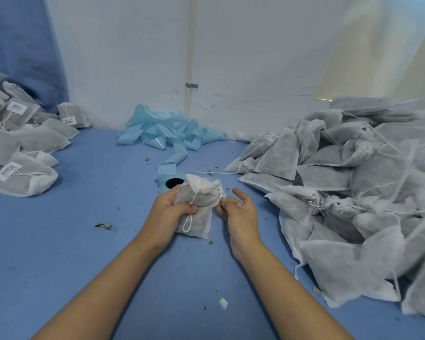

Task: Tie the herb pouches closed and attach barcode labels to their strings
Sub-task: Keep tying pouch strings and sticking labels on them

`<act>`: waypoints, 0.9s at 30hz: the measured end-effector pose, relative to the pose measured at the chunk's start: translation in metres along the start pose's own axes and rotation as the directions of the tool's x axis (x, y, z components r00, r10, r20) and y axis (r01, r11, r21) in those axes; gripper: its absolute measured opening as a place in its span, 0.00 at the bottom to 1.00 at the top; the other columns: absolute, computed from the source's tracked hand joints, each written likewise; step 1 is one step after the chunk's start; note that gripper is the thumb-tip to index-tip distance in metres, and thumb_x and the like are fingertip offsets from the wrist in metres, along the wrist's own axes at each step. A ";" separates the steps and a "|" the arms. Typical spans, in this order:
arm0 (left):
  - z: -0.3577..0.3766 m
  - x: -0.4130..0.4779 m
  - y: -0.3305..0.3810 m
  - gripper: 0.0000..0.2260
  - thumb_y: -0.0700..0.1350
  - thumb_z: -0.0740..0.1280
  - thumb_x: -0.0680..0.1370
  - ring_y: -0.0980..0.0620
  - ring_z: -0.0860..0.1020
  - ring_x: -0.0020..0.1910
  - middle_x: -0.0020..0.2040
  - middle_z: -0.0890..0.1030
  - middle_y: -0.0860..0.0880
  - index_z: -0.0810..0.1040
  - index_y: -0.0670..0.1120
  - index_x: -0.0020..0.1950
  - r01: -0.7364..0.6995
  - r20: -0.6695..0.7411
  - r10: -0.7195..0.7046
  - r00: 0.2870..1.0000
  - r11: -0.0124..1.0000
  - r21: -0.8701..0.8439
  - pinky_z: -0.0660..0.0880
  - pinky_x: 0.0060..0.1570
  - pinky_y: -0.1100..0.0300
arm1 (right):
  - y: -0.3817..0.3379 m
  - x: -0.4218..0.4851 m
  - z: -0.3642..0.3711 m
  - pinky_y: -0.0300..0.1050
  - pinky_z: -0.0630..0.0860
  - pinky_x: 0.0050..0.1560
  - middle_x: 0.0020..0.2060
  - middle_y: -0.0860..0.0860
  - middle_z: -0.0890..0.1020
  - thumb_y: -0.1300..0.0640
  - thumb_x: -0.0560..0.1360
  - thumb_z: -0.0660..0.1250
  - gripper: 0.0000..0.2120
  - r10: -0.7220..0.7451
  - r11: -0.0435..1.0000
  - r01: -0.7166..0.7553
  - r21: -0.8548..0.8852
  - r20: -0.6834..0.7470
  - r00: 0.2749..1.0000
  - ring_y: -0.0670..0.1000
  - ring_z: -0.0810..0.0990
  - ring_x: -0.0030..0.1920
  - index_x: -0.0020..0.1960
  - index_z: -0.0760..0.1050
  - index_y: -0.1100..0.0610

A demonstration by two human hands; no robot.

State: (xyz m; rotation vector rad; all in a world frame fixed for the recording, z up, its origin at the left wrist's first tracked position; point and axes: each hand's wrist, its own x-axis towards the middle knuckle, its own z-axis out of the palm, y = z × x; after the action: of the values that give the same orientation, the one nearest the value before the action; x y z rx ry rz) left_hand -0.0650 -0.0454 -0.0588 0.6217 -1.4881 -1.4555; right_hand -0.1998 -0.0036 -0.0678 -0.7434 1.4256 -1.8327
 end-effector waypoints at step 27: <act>-0.009 0.003 -0.003 0.07 0.36 0.68 0.62 0.53 0.81 0.33 0.34 0.83 0.48 0.84 0.45 0.33 0.138 -0.030 -0.141 0.990 0.986 -0.093 0.77 0.33 0.66 | 0.003 -0.008 0.004 0.28 0.72 0.47 0.44 0.43 0.83 0.62 0.77 0.64 0.08 -0.238 0.931 0.259 -0.259 0.108 0.965 0.38 0.79 0.46 0.46 0.79 0.50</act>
State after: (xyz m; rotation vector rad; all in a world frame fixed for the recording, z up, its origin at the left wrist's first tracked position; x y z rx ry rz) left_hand -0.0590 -0.0524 -0.0617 0.7045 -1.3644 -1.6010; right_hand -0.1913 0.0004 -0.0699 -1.1664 1.6123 -1.7896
